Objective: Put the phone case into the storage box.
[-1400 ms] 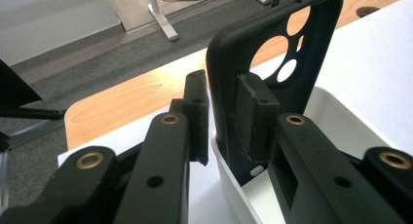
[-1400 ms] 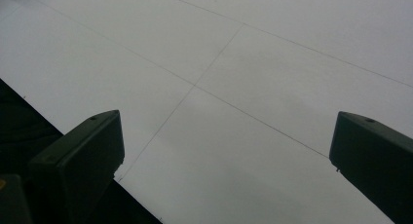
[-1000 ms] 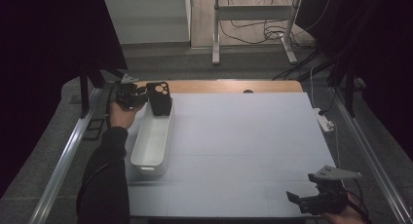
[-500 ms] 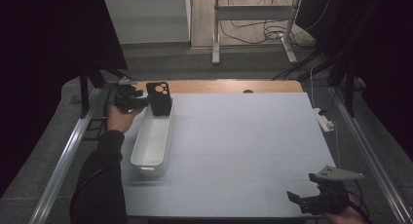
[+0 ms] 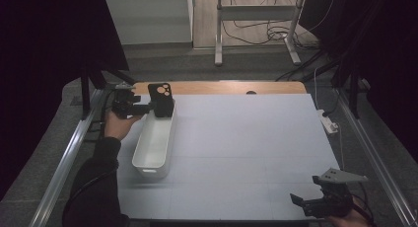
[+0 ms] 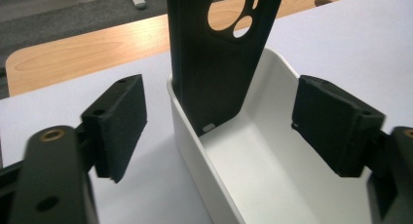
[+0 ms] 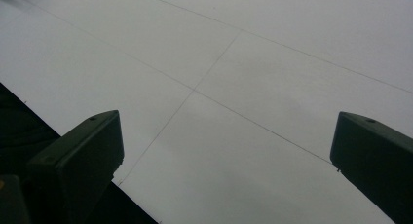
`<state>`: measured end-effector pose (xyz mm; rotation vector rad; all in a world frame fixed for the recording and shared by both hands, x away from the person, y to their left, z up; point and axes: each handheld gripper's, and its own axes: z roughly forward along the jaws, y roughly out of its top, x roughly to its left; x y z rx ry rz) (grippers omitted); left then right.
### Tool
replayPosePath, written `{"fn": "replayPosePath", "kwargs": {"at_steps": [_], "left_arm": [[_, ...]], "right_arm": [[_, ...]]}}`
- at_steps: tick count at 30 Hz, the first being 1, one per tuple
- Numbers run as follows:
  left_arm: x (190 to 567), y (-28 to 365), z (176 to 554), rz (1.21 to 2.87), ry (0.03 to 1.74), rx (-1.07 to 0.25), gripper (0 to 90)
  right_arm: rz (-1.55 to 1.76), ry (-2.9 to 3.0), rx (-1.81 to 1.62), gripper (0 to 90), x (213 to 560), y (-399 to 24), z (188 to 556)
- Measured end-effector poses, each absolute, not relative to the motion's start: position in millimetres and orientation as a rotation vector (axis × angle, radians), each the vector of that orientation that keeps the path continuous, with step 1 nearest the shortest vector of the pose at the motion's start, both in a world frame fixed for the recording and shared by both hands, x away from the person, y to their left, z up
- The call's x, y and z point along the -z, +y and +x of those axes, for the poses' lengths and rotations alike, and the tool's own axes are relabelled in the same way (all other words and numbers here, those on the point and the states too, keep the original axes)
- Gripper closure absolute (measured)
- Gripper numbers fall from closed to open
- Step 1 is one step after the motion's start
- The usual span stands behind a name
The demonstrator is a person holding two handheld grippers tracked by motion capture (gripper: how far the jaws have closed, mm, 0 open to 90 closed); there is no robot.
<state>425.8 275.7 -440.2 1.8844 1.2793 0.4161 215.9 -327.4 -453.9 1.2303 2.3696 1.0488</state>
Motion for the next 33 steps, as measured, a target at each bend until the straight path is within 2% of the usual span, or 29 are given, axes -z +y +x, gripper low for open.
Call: {"fn": "replayPosePath", "kwargs": {"at_steps": [8,17,33], "left_arm": [[438.0,275.6,414.0,1.900,1.256,-0.381,7.3],[439.1,271.9,402.3,1.925,1.235,-0.393,2.2],[434.4,265.6,372.7,1.934,1.177,-0.442,0.8]], "right_arm": [[1.230,2.368,-1.049,0.0,454.0,-327.2,215.8],[1.217,2.364,-1.048,0.0,453.7,-326.7,214.9],[1.243,2.338,-1.044,0.0,453.5,-327.8,214.9]]}}
